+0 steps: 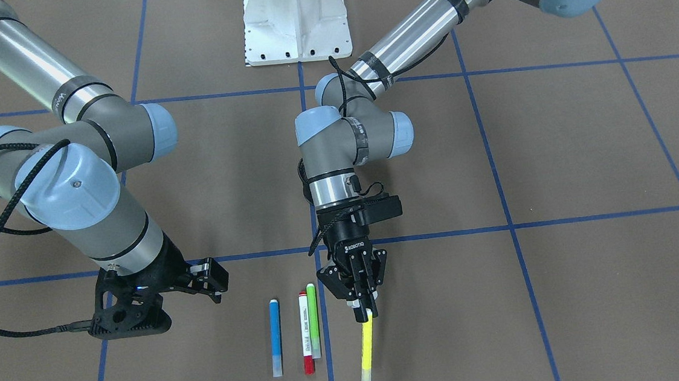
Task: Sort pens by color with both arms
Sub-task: 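Lay the yellow highlighter beside the green highlighter and release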
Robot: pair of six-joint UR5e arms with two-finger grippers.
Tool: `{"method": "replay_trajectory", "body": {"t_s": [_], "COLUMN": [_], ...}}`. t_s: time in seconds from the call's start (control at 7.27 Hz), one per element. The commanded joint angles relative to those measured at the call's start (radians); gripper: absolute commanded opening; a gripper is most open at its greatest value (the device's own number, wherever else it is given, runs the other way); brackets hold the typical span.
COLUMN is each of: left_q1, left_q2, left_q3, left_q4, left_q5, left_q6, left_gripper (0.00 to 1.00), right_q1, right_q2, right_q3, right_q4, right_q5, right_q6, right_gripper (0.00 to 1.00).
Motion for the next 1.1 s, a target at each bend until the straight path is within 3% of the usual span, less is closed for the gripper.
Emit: {"method": "replay_trajectory", "body": {"t_s": [0.0, 0.14, 0.41, 0.55, 0.69, 0.96], "left_q1": [0.0, 0.0, -0.014, -0.029, -0.072, -0.185], "left_q2": [-0.006, -0.004, -0.003, 0.002, 0.017, 0.133], "left_q3": [0.019, 0.008, -0.119, -0.168, -0.196, -0.371], "left_q4": [0.002, 0.002, 0.015, 0.018, 0.02, 0.055], "left_q5": [-0.002, -0.014, -0.115, -0.123, -0.221, -0.508], "left_q6": [0.015, 0.12, 0.455, 0.489, 0.492, 0.625], "left_gripper": [1.0, 1.0, 1.0, 1.0, 1.0, 1.0], "right_q1": [0.002, 0.002, 0.003, 0.005, 0.018, 0.066], "right_q2": [-0.003, -0.003, -0.024, -0.056, -0.093, -0.107], "right_q3": [-0.002, -0.003, 0.024, 0.069, 0.104, 0.13], "right_q4": [-0.002, -0.003, 0.006, 0.053, 0.142, 0.134], "right_q5": [-0.002, -0.003, -0.003, -0.006, 0.003, 0.075], "right_q6": [-0.002, -0.014, -0.017, -0.017, -0.021, -0.018], "right_gripper": [1.0, 1.0, 1.0, 1.0, 1.0, 1.0]}}
